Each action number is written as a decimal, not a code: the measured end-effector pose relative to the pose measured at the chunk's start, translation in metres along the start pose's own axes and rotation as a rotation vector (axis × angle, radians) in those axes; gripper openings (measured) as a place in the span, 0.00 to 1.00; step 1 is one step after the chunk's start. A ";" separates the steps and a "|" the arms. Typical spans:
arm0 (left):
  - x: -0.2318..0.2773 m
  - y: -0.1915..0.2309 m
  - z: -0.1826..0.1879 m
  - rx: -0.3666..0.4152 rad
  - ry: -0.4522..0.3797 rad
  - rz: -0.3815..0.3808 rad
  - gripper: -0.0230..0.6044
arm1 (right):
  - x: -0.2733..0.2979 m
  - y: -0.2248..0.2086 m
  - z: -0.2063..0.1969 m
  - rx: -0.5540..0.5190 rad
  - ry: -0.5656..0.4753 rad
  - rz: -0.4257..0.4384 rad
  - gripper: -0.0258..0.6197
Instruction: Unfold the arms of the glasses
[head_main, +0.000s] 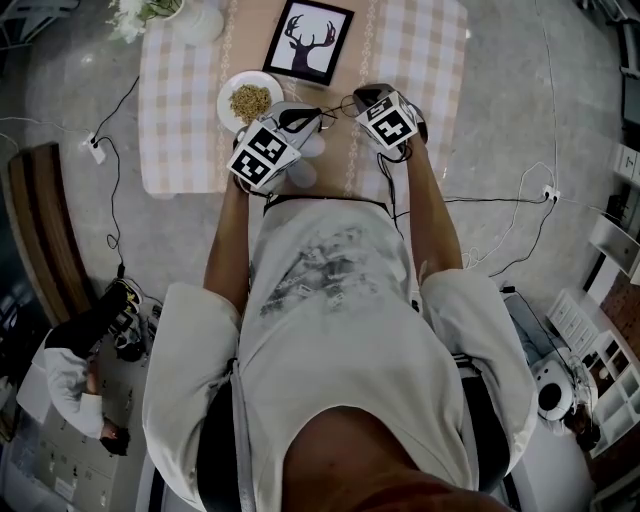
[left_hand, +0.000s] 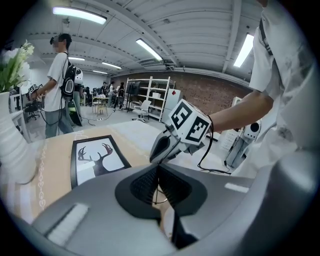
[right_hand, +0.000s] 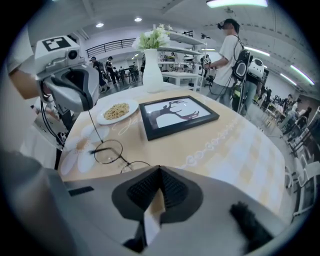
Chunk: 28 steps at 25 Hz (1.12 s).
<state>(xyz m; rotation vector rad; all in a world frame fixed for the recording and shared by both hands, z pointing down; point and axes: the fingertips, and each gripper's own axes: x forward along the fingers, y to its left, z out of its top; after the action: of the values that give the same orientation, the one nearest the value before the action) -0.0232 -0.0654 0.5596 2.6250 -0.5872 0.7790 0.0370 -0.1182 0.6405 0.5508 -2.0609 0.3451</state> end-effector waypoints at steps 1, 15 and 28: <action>-0.001 0.001 0.001 -0.006 -0.008 -0.003 0.05 | 0.000 0.001 0.000 -0.008 0.005 -0.009 0.07; 0.004 -0.010 0.003 0.001 -0.014 -0.062 0.05 | -0.013 0.012 0.012 -0.072 -0.068 -0.093 0.07; 0.003 -0.015 0.004 0.030 -0.026 -0.080 0.05 | -0.032 0.048 0.017 -0.153 -0.108 -0.080 0.14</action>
<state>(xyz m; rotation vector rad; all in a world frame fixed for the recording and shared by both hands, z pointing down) -0.0124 -0.0550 0.5552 2.6720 -0.4777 0.7365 0.0146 -0.0767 0.6031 0.5668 -2.1401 0.1109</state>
